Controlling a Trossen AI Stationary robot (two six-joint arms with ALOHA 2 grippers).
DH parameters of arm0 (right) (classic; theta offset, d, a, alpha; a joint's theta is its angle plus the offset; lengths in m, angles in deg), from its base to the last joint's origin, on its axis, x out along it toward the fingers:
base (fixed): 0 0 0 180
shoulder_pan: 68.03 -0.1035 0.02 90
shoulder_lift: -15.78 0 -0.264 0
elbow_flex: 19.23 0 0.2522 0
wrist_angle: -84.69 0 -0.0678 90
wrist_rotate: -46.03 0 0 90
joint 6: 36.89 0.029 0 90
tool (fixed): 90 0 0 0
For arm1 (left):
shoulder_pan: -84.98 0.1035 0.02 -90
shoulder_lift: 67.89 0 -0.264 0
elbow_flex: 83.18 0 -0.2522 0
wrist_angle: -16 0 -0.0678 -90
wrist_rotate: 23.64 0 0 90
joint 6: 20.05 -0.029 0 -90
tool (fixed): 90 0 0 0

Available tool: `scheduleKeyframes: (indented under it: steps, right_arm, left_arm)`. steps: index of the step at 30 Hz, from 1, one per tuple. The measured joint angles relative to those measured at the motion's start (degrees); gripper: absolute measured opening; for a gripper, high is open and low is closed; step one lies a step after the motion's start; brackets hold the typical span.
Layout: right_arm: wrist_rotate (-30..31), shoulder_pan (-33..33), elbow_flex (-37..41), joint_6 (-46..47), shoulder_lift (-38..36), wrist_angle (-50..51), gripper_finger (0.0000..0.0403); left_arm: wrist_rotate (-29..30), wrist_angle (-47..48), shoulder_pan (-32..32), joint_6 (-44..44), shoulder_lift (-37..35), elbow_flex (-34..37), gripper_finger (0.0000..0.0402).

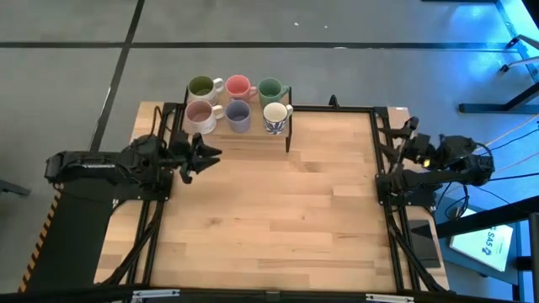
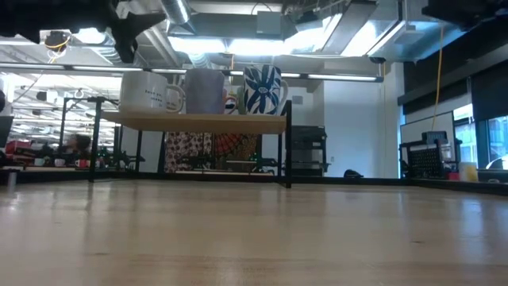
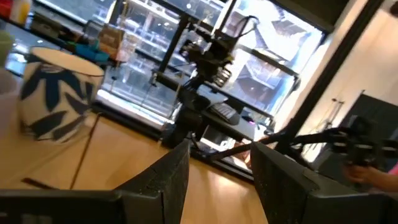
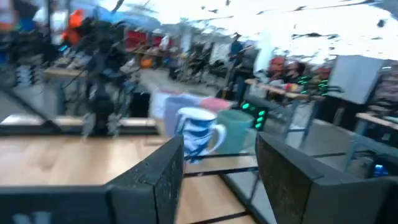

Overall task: Place coffee mugs
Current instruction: Return to Home Position

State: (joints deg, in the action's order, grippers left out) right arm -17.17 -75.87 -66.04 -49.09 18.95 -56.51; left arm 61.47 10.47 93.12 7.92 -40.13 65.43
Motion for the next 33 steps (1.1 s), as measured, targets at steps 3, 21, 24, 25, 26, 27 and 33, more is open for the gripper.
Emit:
scheduleKeyframes:
  steps: [3,21,24,25,26,27,33]
  right_arm:
    - [3.2,0.0,-0.4,-0.9,-2.9,1.4,0.0184]
    - [6.6,0.0,4.4,1.9,-2.9,11.1,0.0184]
    - [5.7,0.0,8.1,4.7,-2.9,9.4,0.0184]
    - [5.4,0.0,9.4,5.5,-2.9,9.0,0.0184]
    - [5.1,0.0,10.6,6.0,-2.9,8.0,0.0184]
    - [4.8,0.0,11.7,6.4,-2.9,6.5,0.0184]
    - [2.6,0.0,17.9,11.1,-3.0,-2.0,0.0184]
  left_arm:
    - [0.9,-0.7,-2.6,-0.9,-1.4,0.2,0.0163]
    - [9.0,-5.4,-9.3,0.0,-9.8,13.0,0.0163]
    - [9.0,-11.4,-10.8,0.5,-9.9,17.1,0.0163]
    - [9.3,-10.6,-11.2,0.8,-9.9,17.2,0.0163]
    - [9.7,-10.1,-11.6,0.5,-9.9,17.2,0.0163]
    - [10.2,-9.8,-12.0,0.3,-9.9,17.2,0.0163]
    - [11.7,-9.8,-13.3,-2.2,-9.8,17.2,0.0163]
